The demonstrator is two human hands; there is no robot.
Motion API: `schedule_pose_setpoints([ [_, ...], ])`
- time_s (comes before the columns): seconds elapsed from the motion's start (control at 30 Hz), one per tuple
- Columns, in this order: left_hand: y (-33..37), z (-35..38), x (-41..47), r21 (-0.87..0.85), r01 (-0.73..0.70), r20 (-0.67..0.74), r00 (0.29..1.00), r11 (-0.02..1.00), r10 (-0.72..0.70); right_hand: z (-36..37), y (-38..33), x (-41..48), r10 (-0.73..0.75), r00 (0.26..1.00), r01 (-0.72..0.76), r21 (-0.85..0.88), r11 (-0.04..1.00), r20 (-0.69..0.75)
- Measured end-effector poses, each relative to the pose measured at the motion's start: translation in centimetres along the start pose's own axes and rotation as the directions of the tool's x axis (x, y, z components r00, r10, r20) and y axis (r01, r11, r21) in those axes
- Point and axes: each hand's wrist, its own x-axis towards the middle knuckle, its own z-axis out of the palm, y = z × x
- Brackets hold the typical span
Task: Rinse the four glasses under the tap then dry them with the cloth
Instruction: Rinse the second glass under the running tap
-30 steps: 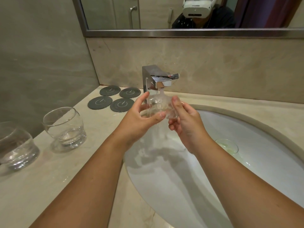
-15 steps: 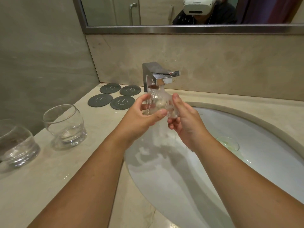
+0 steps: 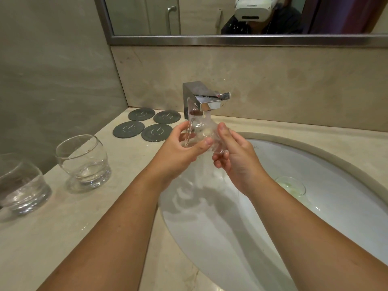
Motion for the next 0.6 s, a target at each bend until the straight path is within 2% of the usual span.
schedule_pose_setpoints([
  [0.1,0.04,-0.11,-0.10,0.023,-0.034,-0.064,0.997,0.999,0.035,0.04,0.01,0.08,0.044,0.999,-0.044,-0.032,0.999,0.000],
  [0.2,0.22,0.04,-0.06,-0.027,-0.010,-0.119,0.993,1.000,0.007,0.09,0.10,0.10,0.107,0.994,-0.106,-0.036,0.994,0.033],
  [0.3,0.21,0.19,0.18,-0.104,0.030,-0.157,0.987,0.994,-0.046,0.13,0.19,0.11,0.063,0.994,-0.062,-0.015,0.998,0.094],
  [0.4,0.20,0.12,0.22,-0.113,0.034,-0.087,0.995,0.993,-0.044,0.05,0.22,0.14,0.005,0.998,-0.006,0.008,1.000,0.057],
  [0.5,0.17,0.03,-0.02,-0.031,0.006,-0.008,1.000,0.999,-0.006,0.06,-0.05,0.09,0.029,1.000,-0.029,0.012,0.999,0.008],
  [0.6,-0.07,-0.03,0.13,-0.031,-0.003,-0.048,0.999,1.000,0.002,-0.02,0.01,0.17,0.063,0.998,-0.065,-0.064,0.996,-0.031],
])
